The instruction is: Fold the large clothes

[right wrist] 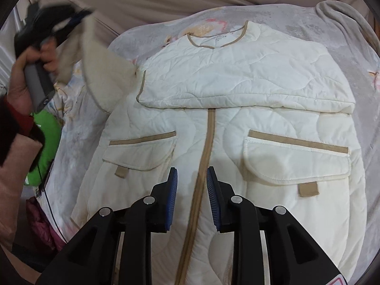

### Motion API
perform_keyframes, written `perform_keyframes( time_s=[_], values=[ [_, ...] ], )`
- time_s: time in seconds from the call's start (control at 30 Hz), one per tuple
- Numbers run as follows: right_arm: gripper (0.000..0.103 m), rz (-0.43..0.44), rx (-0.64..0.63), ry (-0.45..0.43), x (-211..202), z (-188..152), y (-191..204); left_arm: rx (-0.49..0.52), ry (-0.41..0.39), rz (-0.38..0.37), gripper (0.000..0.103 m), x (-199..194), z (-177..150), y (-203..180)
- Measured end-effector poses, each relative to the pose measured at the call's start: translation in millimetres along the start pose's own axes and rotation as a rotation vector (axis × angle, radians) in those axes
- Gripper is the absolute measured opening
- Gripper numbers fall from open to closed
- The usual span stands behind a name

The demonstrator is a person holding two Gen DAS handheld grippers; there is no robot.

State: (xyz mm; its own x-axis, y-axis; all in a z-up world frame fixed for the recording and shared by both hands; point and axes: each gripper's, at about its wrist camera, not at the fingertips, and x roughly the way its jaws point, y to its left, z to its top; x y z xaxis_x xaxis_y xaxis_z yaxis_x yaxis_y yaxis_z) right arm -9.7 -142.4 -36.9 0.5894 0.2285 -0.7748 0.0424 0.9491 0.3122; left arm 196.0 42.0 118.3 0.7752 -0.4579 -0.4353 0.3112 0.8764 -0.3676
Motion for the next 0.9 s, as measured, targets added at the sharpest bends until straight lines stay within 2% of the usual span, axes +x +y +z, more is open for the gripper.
perform_keyframes(
  time_s=[0.03, 0.1, 0.17, 0.2, 0.23, 0.27, 0.3, 0.33, 0.4, 0.43, 0.53, 0.67, 0.77, 0.9],
  values=[
    [0.028, -0.003, 0.002, -0.006, -4, -3, -5, 0.043, 0.071, -0.028, 0.010, 18, -19, -30],
    [0.030, -0.025, 0.015, -0.018, -13, -10, -20, 0.137, 0.239, -0.043, 0.014, 63, -79, -84],
    [0.031, -0.056, 0.044, -0.028, -22, -18, -40, 0.206, 0.406, 0.013, 0.015, 96, -145, -112],
    [0.031, -0.075, 0.054, -0.031, -27, -22, -49, 0.197, 0.479, 0.044, 0.015, 103, -171, -114],
    [0.031, -0.103, 0.062, -0.034, -32, -26, -59, 0.140, 0.526, 0.062, 0.015, 104, -190, -108],
    [0.031, -0.129, 0.065, -0.037, -37, -29, -67, 0.083, 0.527, 0.051, 0.015, 97, -197, -101],
    [0.033, -0.150, 0.056, -0.045, -41, -30, -74, 0.021, 0.513, 0.042, 0.022, 84, -201, -91],
    [0.036, -0.175, 0.036, -0.058, -45, -29, -79, -0.023, 0.496, 0.048, 0.035, 73, -199, -81],
    [0.038, -0.206, -0.003, -0.078, -49, -21, -84, -0.076, 0.440, 0.050, 0.046, 47, -189, -61],
    [0.039, -0.215, -0.035, -0.097, -49, -12, -82, -0.077, 0.412, 0.065, 0.048, 39, -182, -54],
    [0.044, -0.207, -0.160, -0.146, -41, 24, -62, -0.087, 0.348, 0.180, 0.048, 18, -155, -19],
    [0.048, -0.167, -0.341, -0.194, -6, 69, -12, -0.214, 0.324, 0.338, 0.048, 13, -137, 52],
    [0.049, -0.130, -0.444, -0.162, 36, 86, 25, -0.278, 0.373, 0.400, 0.047, 18, -144, 96],
    [0.049, -0.140, -0.527, -0.117, 87, 98, 59, -0.292, 0.405, 0.397, 0.049, 27, -158, 116]
  ],
)
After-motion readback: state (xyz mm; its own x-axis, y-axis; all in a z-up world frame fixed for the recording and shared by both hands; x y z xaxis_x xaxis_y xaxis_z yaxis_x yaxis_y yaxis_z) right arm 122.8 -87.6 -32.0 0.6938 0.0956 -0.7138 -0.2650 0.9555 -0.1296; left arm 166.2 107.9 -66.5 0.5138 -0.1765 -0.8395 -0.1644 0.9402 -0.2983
